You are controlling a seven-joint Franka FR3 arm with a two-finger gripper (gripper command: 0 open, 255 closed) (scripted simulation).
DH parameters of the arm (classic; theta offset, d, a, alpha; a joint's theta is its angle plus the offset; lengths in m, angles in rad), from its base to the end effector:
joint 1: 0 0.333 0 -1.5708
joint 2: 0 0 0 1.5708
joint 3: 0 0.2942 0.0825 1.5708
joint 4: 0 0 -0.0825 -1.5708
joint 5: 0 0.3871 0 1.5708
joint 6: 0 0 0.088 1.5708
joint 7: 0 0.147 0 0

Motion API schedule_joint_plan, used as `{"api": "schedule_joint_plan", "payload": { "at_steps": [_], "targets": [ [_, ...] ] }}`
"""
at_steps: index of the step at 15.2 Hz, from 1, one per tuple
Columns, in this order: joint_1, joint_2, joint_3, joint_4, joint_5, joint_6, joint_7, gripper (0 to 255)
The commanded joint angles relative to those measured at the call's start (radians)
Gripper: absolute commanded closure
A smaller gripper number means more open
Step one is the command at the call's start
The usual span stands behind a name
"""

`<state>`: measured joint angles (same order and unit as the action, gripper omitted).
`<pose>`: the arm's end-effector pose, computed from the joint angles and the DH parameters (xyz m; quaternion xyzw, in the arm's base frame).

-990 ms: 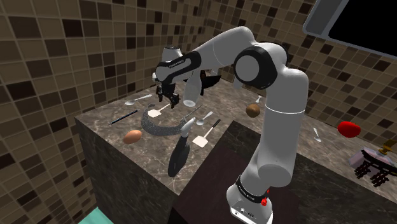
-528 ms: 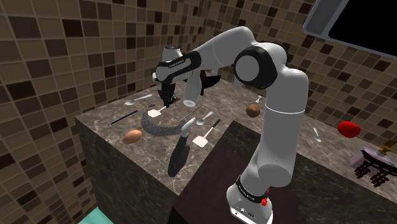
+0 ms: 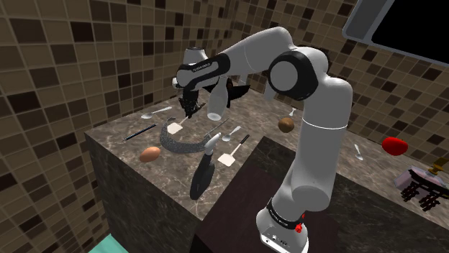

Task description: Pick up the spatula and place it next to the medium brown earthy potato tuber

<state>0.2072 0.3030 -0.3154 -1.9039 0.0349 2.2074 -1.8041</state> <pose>0.6128 -0.0602 0.2873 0.6635 0.7474 -0.0217 0.0251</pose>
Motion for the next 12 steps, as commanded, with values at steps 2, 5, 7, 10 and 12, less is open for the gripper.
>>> {"api": "schedule_joint_plan", "payload": {
  "at_steps": [2, 5, 7, 10, 12],
  "targets": [
    [0.001, -0.018, -0.003, 0.016, -0.006, -0.034, 0.001, 255],
    [0.003, -0.036, -0.005, 0.034, -0.013, -0.069, 0.003, 255],
    [0.004, -0.047, -0.007, 0.047, -0.017, -0.093, 0.005, 255],
    [0.005, -0.063, -0.008, 0.069, -0.022, -0.129, 0.007, 255],
    [0.006, -0.072, -0.009, 0.084, -0.025, -0.153, 0.007, 255]
  ]
}}
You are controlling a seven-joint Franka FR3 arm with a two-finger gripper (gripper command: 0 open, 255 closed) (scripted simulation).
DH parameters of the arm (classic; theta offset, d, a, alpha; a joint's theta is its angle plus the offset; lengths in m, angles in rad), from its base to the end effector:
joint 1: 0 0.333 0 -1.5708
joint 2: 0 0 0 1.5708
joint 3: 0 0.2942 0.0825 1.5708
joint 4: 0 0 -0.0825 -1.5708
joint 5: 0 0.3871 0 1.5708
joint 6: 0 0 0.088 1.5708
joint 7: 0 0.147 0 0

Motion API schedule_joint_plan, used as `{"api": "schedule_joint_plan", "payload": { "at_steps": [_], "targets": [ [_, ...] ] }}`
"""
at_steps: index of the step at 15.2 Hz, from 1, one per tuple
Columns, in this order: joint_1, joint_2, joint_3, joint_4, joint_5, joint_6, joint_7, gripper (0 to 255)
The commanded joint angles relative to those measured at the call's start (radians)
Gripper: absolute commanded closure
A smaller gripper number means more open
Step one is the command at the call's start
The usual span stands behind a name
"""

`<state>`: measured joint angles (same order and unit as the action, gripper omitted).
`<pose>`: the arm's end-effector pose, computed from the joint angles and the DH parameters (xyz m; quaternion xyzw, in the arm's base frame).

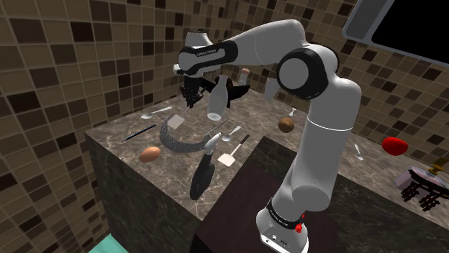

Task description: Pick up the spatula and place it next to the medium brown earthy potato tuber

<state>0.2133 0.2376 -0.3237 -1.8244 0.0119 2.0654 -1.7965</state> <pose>0.6150 -0.0605 0.3502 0.6635 0.7474 -0.0217 0.0251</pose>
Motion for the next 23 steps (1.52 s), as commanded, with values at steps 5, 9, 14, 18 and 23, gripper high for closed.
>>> {"api": "schedule_joint_plan", "payload": {
  "at_steps": [5, 9, 14, 18, 23],
  "targets": [
    [0.002, -0.026, -0.003, 0.048, -0.009, -0.073, 0.001, 255],
    [0.002, -0.038, -0.004, 0.087, -0.013, -0.123, 0.002, 255],
    [-0.005, -0.108, -0.017, 0.025, -0.034, -0.127, -0.014, 255],
    [-0.026, -0.231, -0.042, -0.123, -0.078, -0.093, -0.046, 255],
    [-0.064, -0.374, -0.077, -0.276, -0.138, -0.069, -0.091, 255]
  ]
}}
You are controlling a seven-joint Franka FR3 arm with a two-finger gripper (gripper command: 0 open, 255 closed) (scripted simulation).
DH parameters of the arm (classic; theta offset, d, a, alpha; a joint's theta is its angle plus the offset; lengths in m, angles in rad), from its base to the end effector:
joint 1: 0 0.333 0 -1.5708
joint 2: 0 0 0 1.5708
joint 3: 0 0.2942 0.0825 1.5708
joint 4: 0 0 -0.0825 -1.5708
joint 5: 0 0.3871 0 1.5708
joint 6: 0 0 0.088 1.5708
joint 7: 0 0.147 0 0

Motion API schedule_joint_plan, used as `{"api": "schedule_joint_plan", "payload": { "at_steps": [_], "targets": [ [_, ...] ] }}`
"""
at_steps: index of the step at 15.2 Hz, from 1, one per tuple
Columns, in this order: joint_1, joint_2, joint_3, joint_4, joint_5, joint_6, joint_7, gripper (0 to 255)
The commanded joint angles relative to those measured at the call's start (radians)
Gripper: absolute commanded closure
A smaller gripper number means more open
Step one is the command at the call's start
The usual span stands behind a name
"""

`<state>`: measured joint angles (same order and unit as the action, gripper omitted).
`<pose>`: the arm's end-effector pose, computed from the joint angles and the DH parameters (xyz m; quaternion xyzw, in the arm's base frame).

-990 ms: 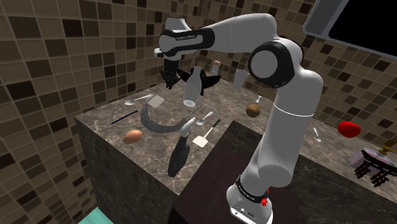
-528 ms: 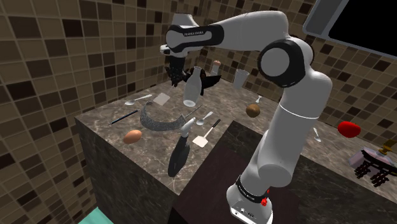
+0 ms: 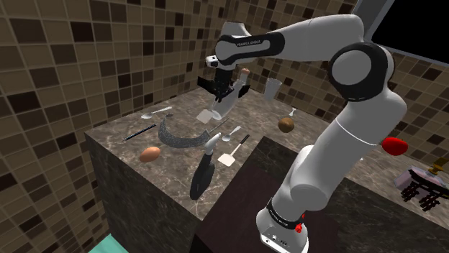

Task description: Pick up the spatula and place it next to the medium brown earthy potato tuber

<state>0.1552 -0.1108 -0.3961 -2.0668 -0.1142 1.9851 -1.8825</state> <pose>0.5138 -0.1403 0.4167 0.6640 0.7470 -0.0219 0.0246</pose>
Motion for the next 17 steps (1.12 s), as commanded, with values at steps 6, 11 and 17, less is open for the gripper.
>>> {"api": "schedule_joint_plan", "payload": {
  "at_steps": [6, 11, 17],
  "targets": [
    [-0.069, -0.184, -0.052, -0.178, -0.09, 0.016, -0.071, 255],
    [-0.133, -0.301, -0.098, -0.267, -0.157, 0.005, -0.139, 255],
    [-0.218, -0.417, -0.166, -0.336, -0.236, -0.02, -0.241, 255]
  ]
}}
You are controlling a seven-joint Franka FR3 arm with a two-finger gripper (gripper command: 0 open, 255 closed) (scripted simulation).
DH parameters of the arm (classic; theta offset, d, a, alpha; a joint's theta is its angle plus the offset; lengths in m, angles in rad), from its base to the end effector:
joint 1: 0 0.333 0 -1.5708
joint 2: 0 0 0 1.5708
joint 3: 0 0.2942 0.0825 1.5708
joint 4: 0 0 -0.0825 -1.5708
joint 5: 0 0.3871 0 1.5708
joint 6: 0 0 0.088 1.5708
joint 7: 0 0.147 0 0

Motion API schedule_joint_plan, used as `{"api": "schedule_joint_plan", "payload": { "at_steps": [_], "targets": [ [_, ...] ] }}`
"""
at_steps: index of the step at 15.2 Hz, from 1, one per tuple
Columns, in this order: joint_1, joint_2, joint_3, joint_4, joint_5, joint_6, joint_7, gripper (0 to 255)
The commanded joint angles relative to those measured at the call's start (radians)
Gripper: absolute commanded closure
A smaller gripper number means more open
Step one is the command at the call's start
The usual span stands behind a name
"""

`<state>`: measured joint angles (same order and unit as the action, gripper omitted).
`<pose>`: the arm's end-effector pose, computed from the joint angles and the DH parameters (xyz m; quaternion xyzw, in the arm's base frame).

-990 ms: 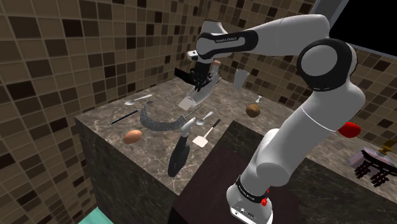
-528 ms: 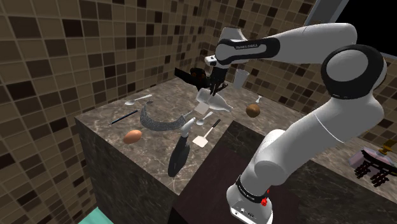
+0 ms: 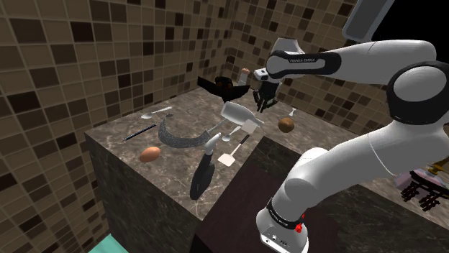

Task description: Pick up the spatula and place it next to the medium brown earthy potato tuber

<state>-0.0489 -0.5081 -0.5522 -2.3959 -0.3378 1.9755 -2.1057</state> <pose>0.3408 -0.2710 0.4150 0.6641 0.7469 -0.0216 0.0252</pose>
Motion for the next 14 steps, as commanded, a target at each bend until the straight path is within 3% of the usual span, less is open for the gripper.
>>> {"api": "schedule_joint_plan", "payload": {
  "at_steps": [1, 14],
  "targets": [
    [-0.028, -0.036, -0.022, -0.014, -0.026, -0.015, -0.037, 255],
    [-0.186, -0.153, -0.227, -0.003, -0.174, -0.064, -0.324, 255]
  ]
}}
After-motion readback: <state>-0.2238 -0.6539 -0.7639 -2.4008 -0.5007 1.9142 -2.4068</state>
